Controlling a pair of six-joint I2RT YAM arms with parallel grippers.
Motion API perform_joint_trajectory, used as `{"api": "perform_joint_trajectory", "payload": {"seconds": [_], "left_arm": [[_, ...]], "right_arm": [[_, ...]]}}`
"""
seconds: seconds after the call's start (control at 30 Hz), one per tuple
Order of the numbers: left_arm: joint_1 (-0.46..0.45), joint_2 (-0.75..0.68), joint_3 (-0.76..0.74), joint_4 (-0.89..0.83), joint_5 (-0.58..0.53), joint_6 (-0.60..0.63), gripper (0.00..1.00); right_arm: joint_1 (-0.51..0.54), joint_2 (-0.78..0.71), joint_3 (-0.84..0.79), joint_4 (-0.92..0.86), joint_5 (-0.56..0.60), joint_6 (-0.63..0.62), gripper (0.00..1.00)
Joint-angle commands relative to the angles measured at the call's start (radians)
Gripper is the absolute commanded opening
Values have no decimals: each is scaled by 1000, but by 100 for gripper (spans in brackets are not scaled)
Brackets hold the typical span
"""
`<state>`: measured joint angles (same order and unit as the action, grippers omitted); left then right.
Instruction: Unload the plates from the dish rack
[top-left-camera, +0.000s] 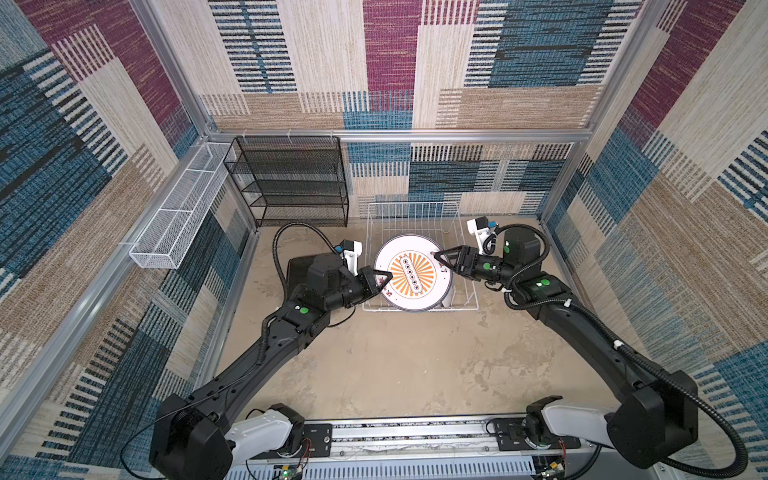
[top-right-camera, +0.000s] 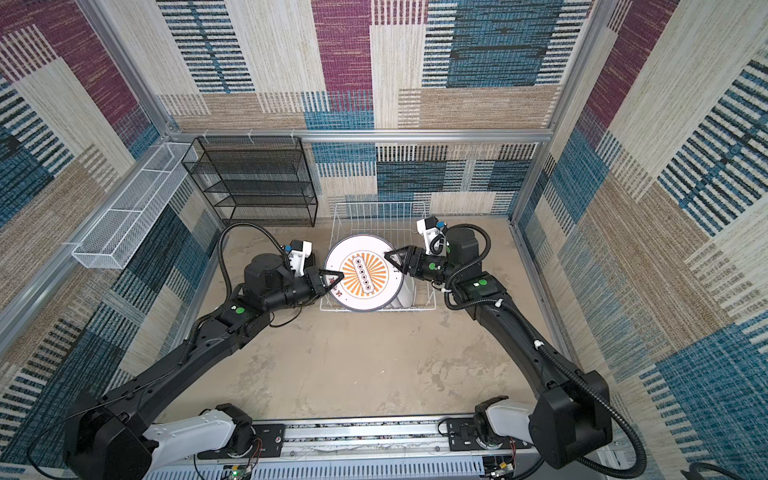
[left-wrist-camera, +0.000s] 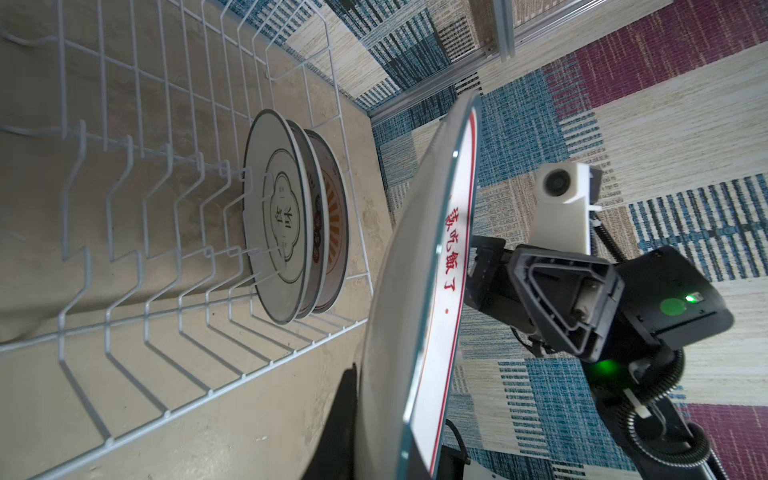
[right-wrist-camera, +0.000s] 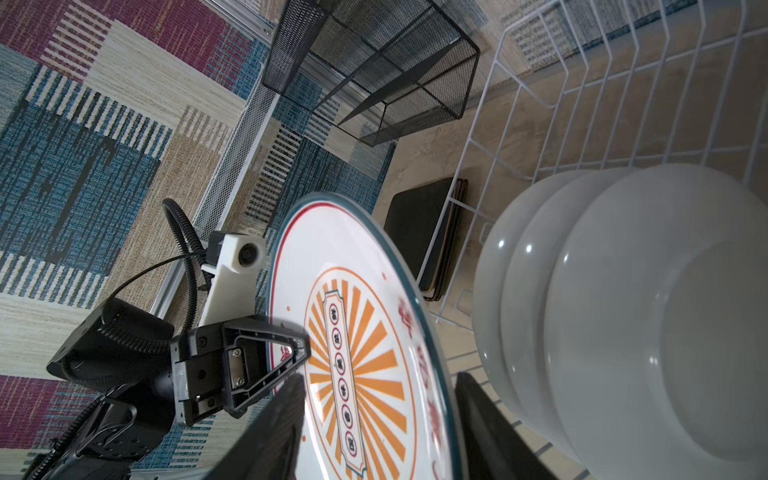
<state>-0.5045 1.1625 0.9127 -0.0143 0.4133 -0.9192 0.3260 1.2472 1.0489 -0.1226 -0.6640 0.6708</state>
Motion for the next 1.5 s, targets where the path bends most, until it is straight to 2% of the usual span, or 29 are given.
{"api": "perform_joint_trajectory", "payload": {"seconds": [0.0,0.13,0.27,0.4,0.8,1.0,1.17,1.47], "left_arm": [[4,-32,-3,-30,-17,32,0],[5,-74,-14,-88,-21,37,0],[5,-122,-36,-149,-2,53,0],[4,-172,-64,-245,11,79,0],[3,-363,-218,-429,11,114,0],[3,-432,-325,-448,38,97,0],[3,-428,-394,-439,57,94,0],[3,-341,-528,-231,102,38,0]], "right_arm": [[1,-31,20,-13,56,-97,78],[1,-78,28,-55,89,-228,100],[1,-123,65,-161,129,-448,99],[1,-206,26,-181,141,-612,99],[13,-351,-76,-308,52,-931,99],[43,-392,-102,-385,92,-1040,99],[97,-390,-119,-440,128,-1113,99],[149,-350,-131,-479,207,-1121,99]]}}
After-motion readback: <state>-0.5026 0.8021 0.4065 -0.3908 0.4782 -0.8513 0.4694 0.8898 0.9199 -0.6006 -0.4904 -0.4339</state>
